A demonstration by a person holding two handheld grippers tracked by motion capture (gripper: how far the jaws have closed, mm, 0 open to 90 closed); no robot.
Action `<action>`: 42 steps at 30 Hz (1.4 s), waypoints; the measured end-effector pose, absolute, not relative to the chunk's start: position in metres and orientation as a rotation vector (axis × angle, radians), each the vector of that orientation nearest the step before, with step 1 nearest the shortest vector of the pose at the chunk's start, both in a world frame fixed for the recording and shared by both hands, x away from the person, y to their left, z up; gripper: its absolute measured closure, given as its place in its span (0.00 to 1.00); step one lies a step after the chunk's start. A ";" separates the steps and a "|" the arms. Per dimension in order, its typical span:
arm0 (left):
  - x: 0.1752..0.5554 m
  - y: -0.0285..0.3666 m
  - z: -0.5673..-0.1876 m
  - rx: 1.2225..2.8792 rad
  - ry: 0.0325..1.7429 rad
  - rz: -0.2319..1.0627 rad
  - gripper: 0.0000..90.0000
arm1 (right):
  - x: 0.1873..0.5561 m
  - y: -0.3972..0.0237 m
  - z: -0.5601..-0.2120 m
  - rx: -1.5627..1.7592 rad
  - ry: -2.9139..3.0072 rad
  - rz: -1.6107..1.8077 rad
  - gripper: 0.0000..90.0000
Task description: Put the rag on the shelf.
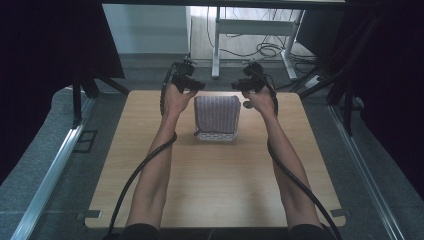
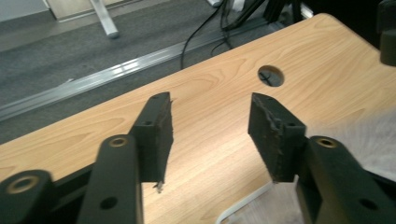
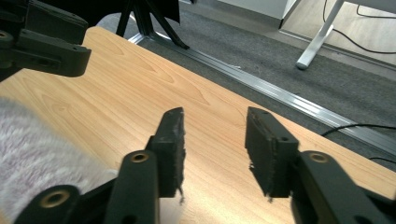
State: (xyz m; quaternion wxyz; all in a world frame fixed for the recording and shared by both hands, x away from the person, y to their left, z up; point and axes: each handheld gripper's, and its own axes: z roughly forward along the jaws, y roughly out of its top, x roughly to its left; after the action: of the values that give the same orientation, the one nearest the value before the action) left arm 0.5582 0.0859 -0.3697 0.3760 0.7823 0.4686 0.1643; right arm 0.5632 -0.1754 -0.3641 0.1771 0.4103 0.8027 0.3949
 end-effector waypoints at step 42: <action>0.475 0.100 -0.362 2.014 0.917 0.411 0.14 | 0.489 -0.181 -0.362 0.996 2.369 1.295 0.19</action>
State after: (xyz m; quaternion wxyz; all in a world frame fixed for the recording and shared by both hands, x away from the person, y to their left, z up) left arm 0.4749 0.1004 -0.3620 0.4309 0.8075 0.3675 0.1649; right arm 0.4890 -0.1813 -0.3623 0.1316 0.3430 0.8160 0.4463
